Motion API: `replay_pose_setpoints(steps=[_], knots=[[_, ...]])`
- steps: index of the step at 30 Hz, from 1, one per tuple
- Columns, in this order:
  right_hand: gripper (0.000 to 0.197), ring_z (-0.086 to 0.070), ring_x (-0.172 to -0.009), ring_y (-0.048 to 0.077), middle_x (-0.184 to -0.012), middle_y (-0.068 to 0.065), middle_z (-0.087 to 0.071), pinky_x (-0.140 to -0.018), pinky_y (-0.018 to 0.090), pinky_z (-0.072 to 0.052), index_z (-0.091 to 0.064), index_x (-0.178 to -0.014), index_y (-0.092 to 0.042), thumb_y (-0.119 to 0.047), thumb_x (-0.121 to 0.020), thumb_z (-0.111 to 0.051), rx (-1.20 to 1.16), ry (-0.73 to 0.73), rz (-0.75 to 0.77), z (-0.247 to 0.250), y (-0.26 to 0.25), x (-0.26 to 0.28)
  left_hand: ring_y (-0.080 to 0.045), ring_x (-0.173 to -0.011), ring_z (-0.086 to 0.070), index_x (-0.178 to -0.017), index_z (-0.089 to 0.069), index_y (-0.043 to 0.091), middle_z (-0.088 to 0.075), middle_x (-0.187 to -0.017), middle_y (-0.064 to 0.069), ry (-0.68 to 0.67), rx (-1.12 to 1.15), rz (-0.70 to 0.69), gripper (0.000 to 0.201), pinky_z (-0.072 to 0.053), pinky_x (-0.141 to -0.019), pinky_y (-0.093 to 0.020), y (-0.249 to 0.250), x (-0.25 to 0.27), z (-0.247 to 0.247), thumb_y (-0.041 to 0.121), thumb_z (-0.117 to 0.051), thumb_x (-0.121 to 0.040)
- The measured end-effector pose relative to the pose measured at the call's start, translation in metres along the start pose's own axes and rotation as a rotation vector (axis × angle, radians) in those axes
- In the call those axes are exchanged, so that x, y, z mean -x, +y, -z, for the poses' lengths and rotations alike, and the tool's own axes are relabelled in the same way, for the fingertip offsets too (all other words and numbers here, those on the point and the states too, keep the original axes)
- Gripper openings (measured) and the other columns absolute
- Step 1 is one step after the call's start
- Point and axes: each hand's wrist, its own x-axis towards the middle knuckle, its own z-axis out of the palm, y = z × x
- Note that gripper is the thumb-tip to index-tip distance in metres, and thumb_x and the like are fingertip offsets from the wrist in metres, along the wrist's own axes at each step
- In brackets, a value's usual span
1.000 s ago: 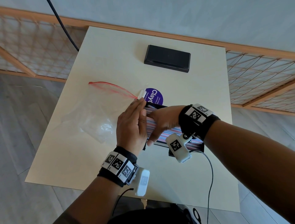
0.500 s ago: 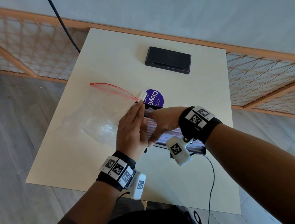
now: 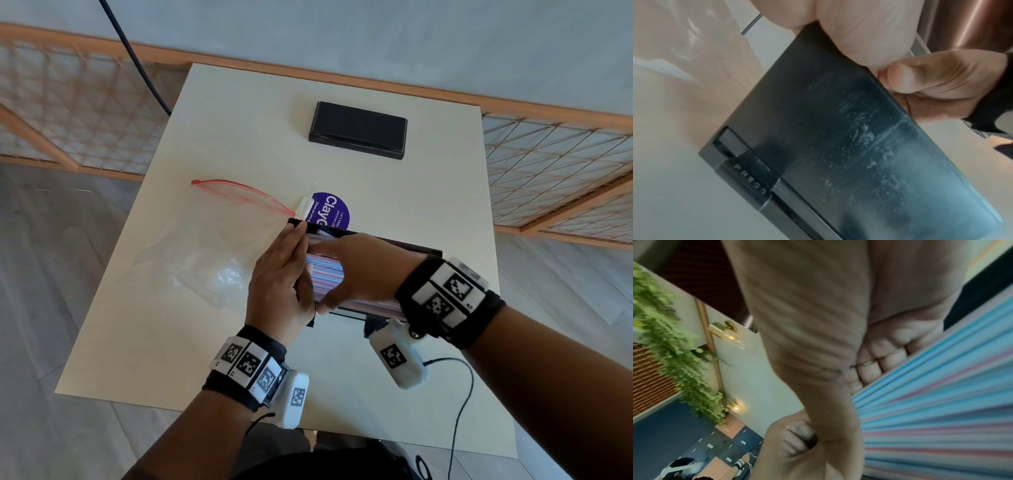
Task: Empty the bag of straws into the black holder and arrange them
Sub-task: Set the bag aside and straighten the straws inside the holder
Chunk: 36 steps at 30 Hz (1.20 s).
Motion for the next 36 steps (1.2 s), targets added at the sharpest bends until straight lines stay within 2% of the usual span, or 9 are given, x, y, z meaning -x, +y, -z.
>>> replay_pose_setpoints(steps=[3, 8, 12, 15, 18, 20, 24, 28, 36], knots=[[0.068, -0.064, -0.118, 0.012, -0.13, -0.009, -0.07, -0.104, 0.032, -0.048, -0.063, -0.136, -0.027, -0.046, -0.075, -0.087, -0.068, 0.124, -0.042, 0.004, 0.005, 0.023, -0.032, -0.14, -0.058, -0.129, -0.07, -0.005, -0.063, -0.148, -0.016, -0.016, -0.008, 0.015, 0.04, -0.055, -0.105, -0.052, 0.005, -0.001, 0.006, 0.013, -0.056, -0.096], [0.035, -0.07, -0.095, 0.0, -0.104, -0.015, -0.075, -0.094, 0.023, -0.054, -0.073, -0.113, -0.027, -0.043, -0.082, -0.082, -0.293, 0.398, -0.187, 0.003, 0.028, 0.059, -0.027, -0.133, -0.064, -0.119, -0.077, 0.002, -0.07, -0.14, -0.01, -0.012, -0.038, 0.047, 0.034, -0.055, -0.106, -0.048, 0.012, -0.01, 0.014, 0.023, -0.059, -0.1], [0.018, -0.061, -0.089, -0.001, -0.1, -0.016, -0.07, -0.081, 0.0, -0.036, -0.075, -0.102, -0.028, -0.036, -0.086, -0.08, -0.255, 0.56, -0.236, -0.024, 0.034, 0.064, -0.03, -0.124, -0.069, -0.111, -0.08, 0.005, -0.075, -0.129, -0.007, -0.036, -0.051, 0.023, 0.025, -0.056, -0.101, -0.051, 0.007, -0.02, 0.013, 0.018, -0.066, -0.095], [0.016, -0.056, -0.091, -0.002, -0.103, -0.013, -0.068, -0.084, -0.006, -0.03, -0.076, -0.101, -0.025, -0.028, -0.086, -0.08, -0.24, 0.575, -0.211, -0.043, 0.038, 0.067, -0.031, -0.117, -0.071, -0.101, -0.083, 0.009, -0.078, -0.119, -0.005, -0.123, -0.101, 0.022, 0.015, -0.057, -0.098, -0.051, 0.005, -0.023, 0.013, 0.011, -0.072, -0.091], [0.018, -0.063, -0.097, 0.005, -0.106, -0.009, -0.07, -0.087, 0.002, -0.037, -0.076, -0.102, -0.025, -0.023, -0.085, -0.082, -0.254, 0.533, -0.202, -0.053, 0.04, 0.071, -0.028, -0.104, -0.073, -0.096, -0.082, 0.01, -0.079, -0.104, -0.003, -0.192, -0.115, 0.003, 0.012, -0.058, -0.089, -0.049, 0.005, -0.024, 0.016, 0.013, -0.071, -0.092], [0.021, -0.063, -0.099, 0.008, -0.109, -0.008, -0.069, -0.09, 0.017, -0.046, -0.075, -0.104, -0.025, -0.022, -0.084, -0.082, -0.259, 0.578, -0.222, -0.053, 0.041, 0.073, -0.028, -0.097, -0.073, -0.095, -0.081, 0.01, -0.079, -0.099, -0.004, -0.189, -0.111, 0.009, 0.016, -0.059, -0.084, -0.048, 0.009, -0.028, 0.02, 0.019, -0.068, -0.094], [0.047, -0.06, -0.116, 0.019, -0.128, -0.003, -0.064, -0.1, 0.031, -0.048, -0.066, -0.13, -0.023, -0.025, -0.085, -0.079, -0.243, 0.552, -0.281, -0.047, 0.04, 0.069, -0.029, -0.092, -0.071, -0.104, -0.08, 0.015, -0.078, -0.101, -0.004, -0.172, -0.191, 0.039, 0.017, -0.056, -0.081, -0.043, 0.019, -0.056, 0.032, 0.022, -0.067, -0.094], [0.057, -0.054, -0.126, 0.027, -0.134, 0.001, -0.06, -0.109, 0.045, -0.044, -0.057, -0.143, -0.023, -0.028, -0.089, -0.075, -0.17, 0.434, -0.295, -0.055, 0.035, 0.06, -0.03, -0.09, -0.073, -0.105, -0.08, 0.018, -0.076, -0.103, -0.003, -0.314, -0.226, 0.056, 0.018, -0.057, -0.079, -0.042, 0.021, -0.094, 0.039, 0.016, -0.079, -0.087], [0.045, -0.056, -0.119, 0.029, -0.128, 0.001, -0.06, -0.104, 0.047, -0.047, -0.065, -0.135, -0.019, -0.026, -0.091, -0.073, -0.178, 0.47, -0.297, -0.068, 0.035, 0.06, -0.023, -0.099, -0.07, -0.098, -0.082, 0.029, -0.077, -0.106, 0.006, -0.493, -0.306, 0.022, 0.017, -0.05, -0.077, -0.032, 0.014, -0.114, 0.034, 0.021, -0.083, -0.084]])
